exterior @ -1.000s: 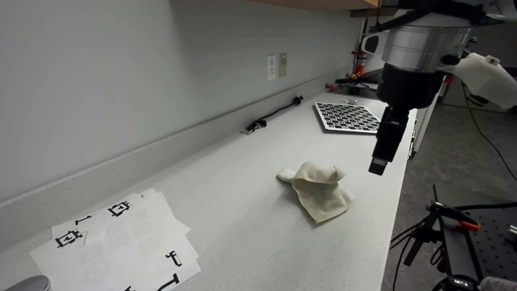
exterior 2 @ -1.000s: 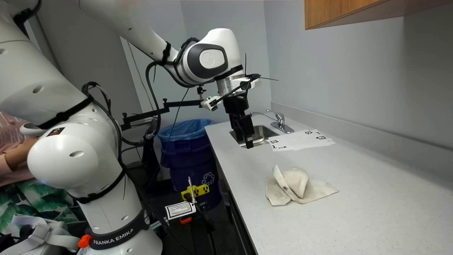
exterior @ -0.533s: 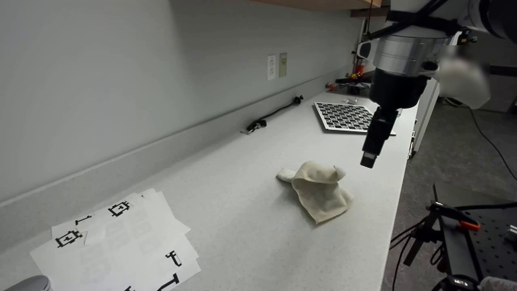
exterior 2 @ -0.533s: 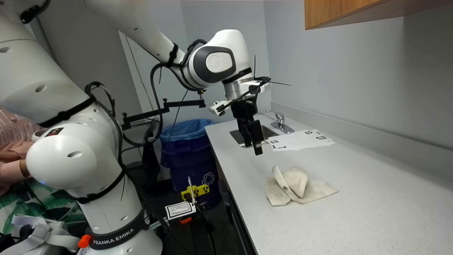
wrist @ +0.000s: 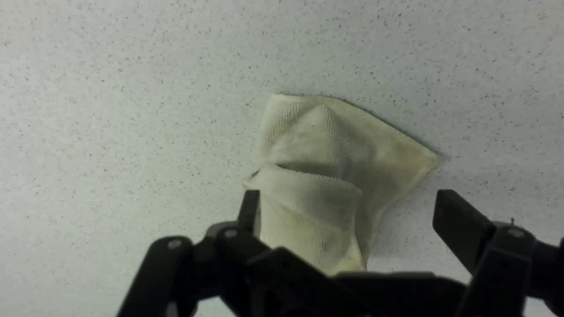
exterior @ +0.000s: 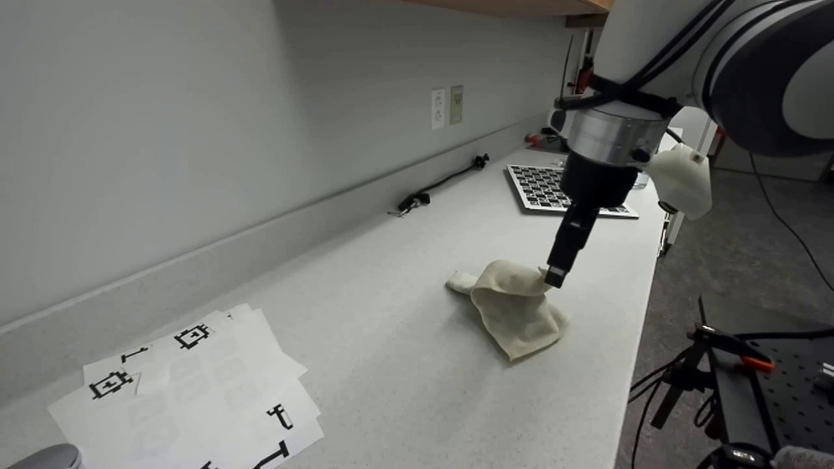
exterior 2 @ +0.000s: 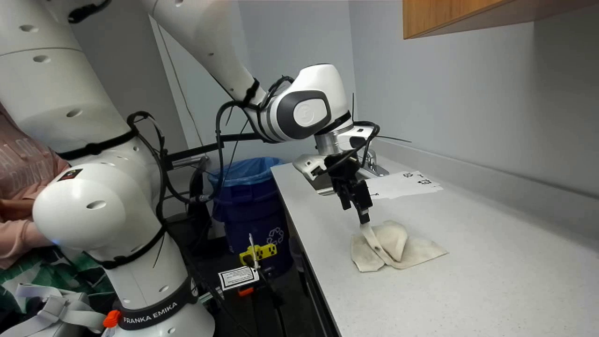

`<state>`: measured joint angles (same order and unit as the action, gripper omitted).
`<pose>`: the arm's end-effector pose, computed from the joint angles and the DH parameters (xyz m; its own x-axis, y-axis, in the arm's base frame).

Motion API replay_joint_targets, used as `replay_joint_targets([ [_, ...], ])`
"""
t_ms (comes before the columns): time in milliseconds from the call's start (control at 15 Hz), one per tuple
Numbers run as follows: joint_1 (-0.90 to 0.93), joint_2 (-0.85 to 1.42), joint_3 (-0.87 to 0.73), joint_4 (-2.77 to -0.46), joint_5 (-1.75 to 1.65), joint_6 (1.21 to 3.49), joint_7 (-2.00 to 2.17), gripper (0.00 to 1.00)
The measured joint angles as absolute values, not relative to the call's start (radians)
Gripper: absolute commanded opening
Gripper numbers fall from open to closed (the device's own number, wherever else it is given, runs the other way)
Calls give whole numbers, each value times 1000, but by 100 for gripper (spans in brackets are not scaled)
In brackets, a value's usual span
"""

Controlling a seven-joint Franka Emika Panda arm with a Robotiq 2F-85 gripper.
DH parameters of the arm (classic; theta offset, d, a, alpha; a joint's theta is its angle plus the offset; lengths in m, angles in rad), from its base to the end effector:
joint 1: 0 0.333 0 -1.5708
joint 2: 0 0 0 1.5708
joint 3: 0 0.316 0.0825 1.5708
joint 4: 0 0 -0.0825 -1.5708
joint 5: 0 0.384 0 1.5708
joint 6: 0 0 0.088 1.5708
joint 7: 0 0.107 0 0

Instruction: Use the towel to wipe the counter.

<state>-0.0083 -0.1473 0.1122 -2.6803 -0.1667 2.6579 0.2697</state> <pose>0.4201 0.0473 0.2939 0.9900 -0.0175 0.1397 -0.0284 -0.9967 0.0765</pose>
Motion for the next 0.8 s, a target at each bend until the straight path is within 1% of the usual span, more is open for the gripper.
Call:
replay_joint_targets([
  [400,-23,25,66,-2583,-289,2696,270,100],
  [800,-6,179,34,-2456,-308,2696,269,100],
])
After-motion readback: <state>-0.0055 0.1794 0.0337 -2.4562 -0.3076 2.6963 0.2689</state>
